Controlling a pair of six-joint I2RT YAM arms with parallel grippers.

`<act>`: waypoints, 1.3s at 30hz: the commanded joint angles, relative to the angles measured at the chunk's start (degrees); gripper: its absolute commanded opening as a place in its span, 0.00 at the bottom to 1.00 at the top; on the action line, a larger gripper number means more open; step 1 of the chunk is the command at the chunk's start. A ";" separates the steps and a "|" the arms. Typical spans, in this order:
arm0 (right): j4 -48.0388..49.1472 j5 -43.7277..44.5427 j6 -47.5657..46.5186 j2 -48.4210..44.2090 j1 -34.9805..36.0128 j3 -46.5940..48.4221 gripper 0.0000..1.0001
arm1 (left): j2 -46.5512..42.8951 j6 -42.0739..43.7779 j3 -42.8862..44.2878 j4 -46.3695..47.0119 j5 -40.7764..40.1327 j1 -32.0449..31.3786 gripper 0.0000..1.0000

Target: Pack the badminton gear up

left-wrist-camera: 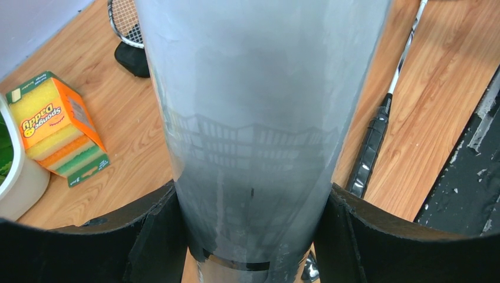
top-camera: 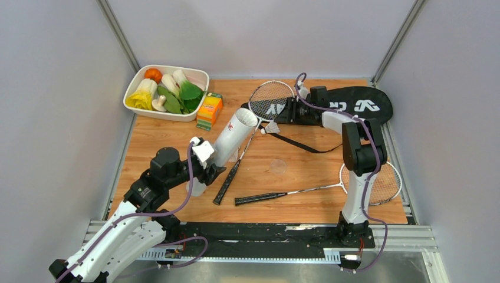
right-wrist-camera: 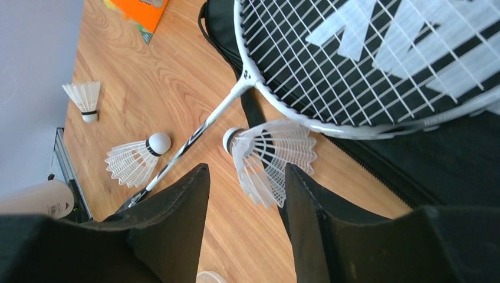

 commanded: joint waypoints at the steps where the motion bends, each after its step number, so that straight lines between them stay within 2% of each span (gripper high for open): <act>1: 1.84 -3.70 -2.06 2.41 -0.03 4.28 0.53 | -0.64 -0.95 0.17 3.85 0.85 -0.11 0.60; 9: 1.80 -5.96 -1.99 5.53 0.55 4.94 0.49 | -0.30 -1.18 0.16 3.85 0.78 -0.11 0.60; 11: 1.79 -6.19 -1.88 5.39 0.71 4.65 0.40 | -0.29 -1.11 0.16 3.85 0.66 -0.11 0.60; 14: 1.83 -5.93 -1.79 4.05 0.70 4.06 0.19 | -0.27 -1.12 0.14 3.85 0.42 -0.11 0.60; 18: 1.80 -4.46 -0.87 -0.35 0.58 2.42 0.01 | -0.21 -1.04 0.12 3.75 0.21 -0.13 0.60; 26: 1.86 -2.17 1.09 -13.32 0.56 -0.90 0.00 | 0.30 -0.91 -0.04 3.62 0.25 -0.11 0.60; 33: -6.94 -0.16 -1.78 -26.66 0.59 1.54 0.00 | 1.20 -1.38 0.13 3.45 0.47 -0.11 0.61; 39: -8.82 1.01 -4.21 -42.03 2.58 1.25 0.00 | 2.37 -0.99 0.22 2.87 1.25 -0.11 0.62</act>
